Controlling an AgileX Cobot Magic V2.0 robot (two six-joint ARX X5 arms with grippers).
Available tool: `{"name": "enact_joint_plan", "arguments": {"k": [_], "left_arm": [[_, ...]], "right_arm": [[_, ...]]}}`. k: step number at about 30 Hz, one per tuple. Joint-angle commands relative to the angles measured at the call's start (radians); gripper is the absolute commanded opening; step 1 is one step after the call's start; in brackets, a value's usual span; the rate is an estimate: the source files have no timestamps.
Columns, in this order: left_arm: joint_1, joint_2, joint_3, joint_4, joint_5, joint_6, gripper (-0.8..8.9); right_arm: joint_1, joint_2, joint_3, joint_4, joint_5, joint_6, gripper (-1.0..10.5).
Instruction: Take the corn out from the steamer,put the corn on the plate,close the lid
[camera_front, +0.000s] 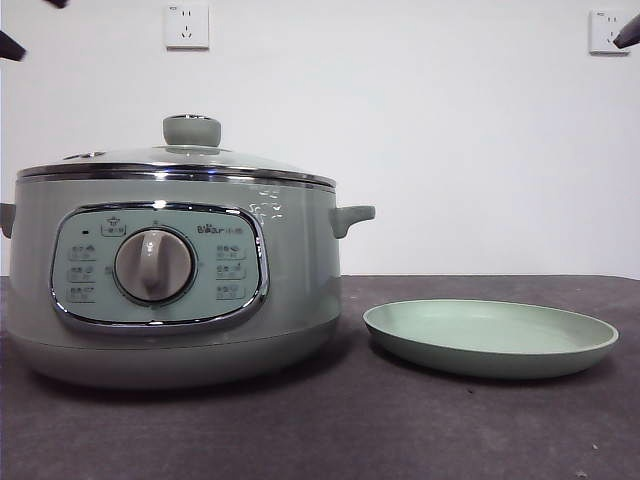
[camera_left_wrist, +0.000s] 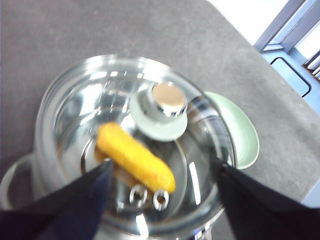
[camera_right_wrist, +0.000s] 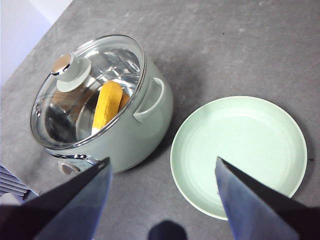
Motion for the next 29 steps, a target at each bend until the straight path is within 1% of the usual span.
{"name": "enact_joint_plan", "arguments": {"k": [1,3,8,14,16,23,26,29], "left_arm": [[-0.043,0.030,0.006,0.083,-0.021,-0.042,4.07],[-0.081,0.056,0.014,0.115,-0.068,-0.043,4.07],[-0.193,0.150,0.083,0.121,-0.202,-0.032,4.07],[-0.306,0.289,0.175,0.121,-0.357,0.002,4.07],[-0.330,0.328,0.193,0.121,-0.386,0.018,4.07],[-0.388,0.438,0.204,0.129,-0.484,0.026,4.07],[-0.395,0.462,0.204,0.129,-0.492,0.044,4.06],[-0.396,0.476,0.204,0.128,-0.492,0.045,4.04]], "right_arm": [[0.002,0.002,0.001,0.004,0.001,0.012,3.6],[0.002,0.002,0.001,0.004,0.001,0.013,3.6],[0.002,0.002,0.001,0.004,0.001,0.017,3.5],[0.002,0.002,0.001,0.003,0.001,0.017,3.5],[0.002,0.002,0.001,0.003,0.001,0.017,3.5],[0.002,0.002,0.001,0.003,0.001,0.017,3.5],[0.002,0.002,0.001,0.003,0.003,0.017,3.5],[0.002,0.002,0.001,0.003,0.004,0.017,3.5]]}}
